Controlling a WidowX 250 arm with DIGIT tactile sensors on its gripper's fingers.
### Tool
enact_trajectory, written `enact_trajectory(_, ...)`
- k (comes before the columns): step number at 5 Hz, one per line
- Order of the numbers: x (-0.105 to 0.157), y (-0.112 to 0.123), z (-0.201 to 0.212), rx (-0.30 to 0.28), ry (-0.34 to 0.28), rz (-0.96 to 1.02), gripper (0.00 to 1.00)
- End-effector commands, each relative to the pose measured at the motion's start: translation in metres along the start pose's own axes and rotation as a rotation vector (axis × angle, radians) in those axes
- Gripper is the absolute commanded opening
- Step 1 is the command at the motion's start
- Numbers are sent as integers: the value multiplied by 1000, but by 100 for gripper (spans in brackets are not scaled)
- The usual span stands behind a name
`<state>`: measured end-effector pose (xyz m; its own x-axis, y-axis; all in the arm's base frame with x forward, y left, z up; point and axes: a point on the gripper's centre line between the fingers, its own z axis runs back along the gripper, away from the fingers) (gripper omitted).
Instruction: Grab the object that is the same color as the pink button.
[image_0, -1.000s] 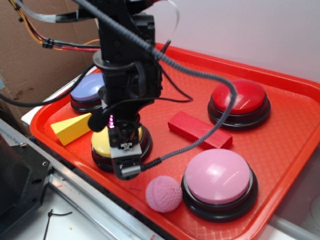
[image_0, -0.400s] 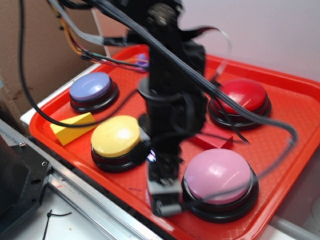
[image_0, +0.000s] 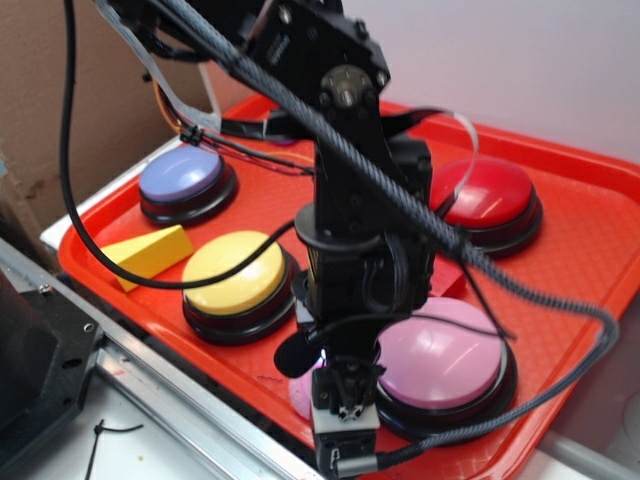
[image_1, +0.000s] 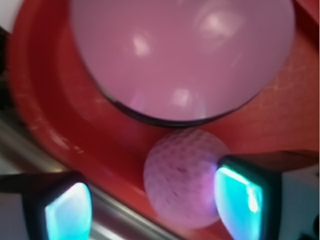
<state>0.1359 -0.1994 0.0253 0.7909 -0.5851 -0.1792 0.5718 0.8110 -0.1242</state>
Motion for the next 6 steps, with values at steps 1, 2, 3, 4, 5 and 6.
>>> enact_trajectory(1, -12, 3, 9, 17, -22, 24, 100)
enact_trajectory(2, -14, 9, 9, 25, 8, 44, 100)
enact_trajectory(3, -17, 17, 1, 46, 49, 61, 88)
enact_trajectory(4, -18, 21, -3, 78, 90, 70, 0)
enact_trajectory(5, -17, 19, -3, 102, 106, 68, 0)
enact_trajectory(6, -18, 14, 11, 143, 96, 52, 0)
